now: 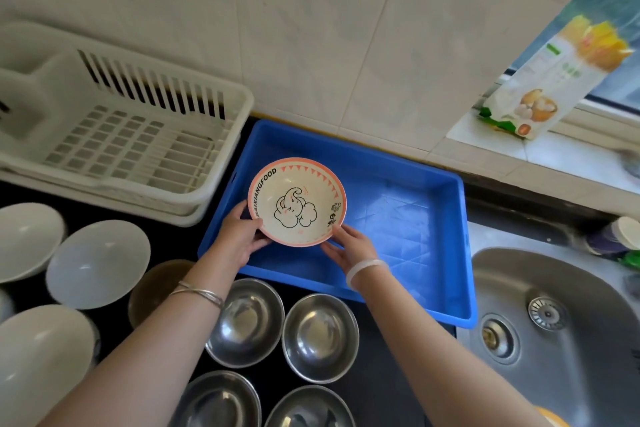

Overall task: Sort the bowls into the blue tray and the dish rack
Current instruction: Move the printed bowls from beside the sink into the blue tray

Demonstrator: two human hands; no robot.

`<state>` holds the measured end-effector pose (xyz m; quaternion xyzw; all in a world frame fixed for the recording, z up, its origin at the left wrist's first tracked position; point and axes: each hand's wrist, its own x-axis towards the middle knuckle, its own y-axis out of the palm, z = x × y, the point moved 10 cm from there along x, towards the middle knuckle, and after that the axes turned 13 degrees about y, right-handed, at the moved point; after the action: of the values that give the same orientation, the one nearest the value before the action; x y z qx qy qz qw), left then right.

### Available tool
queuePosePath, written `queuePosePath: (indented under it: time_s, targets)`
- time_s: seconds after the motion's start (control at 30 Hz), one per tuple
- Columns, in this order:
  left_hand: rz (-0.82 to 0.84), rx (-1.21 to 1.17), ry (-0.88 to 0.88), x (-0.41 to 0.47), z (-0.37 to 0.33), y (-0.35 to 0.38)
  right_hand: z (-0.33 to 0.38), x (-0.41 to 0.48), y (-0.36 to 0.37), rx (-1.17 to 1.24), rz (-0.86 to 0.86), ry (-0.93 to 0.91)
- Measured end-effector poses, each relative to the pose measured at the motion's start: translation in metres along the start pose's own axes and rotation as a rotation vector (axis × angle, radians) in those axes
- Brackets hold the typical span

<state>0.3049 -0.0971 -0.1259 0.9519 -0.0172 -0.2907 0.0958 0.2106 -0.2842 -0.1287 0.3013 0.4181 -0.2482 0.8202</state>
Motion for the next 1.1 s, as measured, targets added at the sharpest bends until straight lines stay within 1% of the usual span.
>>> queuePosePath:
  time_s: [0.07,0.13,0.3,0.53,0.67,0.77,0.87,1.0,1.1]
  targets:
    - [-0.062,-0.044,0.071,0.004,-0.005,-0.002,0.006,0.003,0.008,0.029,-0.015,-0.017]
    - [-0.087,-0.109,0.106,0.007,-0.005,-0.001,0.012,0.005,0.016,0.053,-0.032,-0.032]
    - [-0.027,-0.223,0.116,0.014,-0.006,0.011,0.024,0.012,0.03,0.076,-0.071,-0.064]
    - [-0.061,-0.222,0.154,0.02,-0.014,0.013,0.028,0.023,0.032,0.05,-0.126,-0.072]
    - [-0.089,-0.205,0.18,0.017,-0.015,0.011,0.027,0.024,0.032,0.004,-0.104,-0.057]
    - [-0.138,-0.144,0.238,0.01,-0.019,0.009,0.024,0.02,0.034,-0.117,-0.056,-0.038]
    - [-0.142,-0.063,0.288,-0.004,-0.02,0.013,0.021,0.011,0.036,-0.26,-0.02,-0.042]
    - [-0.126,0.09,0.326,-0.034,-0.021,0.015,0.03,-0.015,0.018,-0.36,-0.088,-0.154]
    - [-0.067,0.244,0.35,-0.065,-0.016,0.027,0.033,-0.046,-0.006,-0.421,-0.115,-0.225]
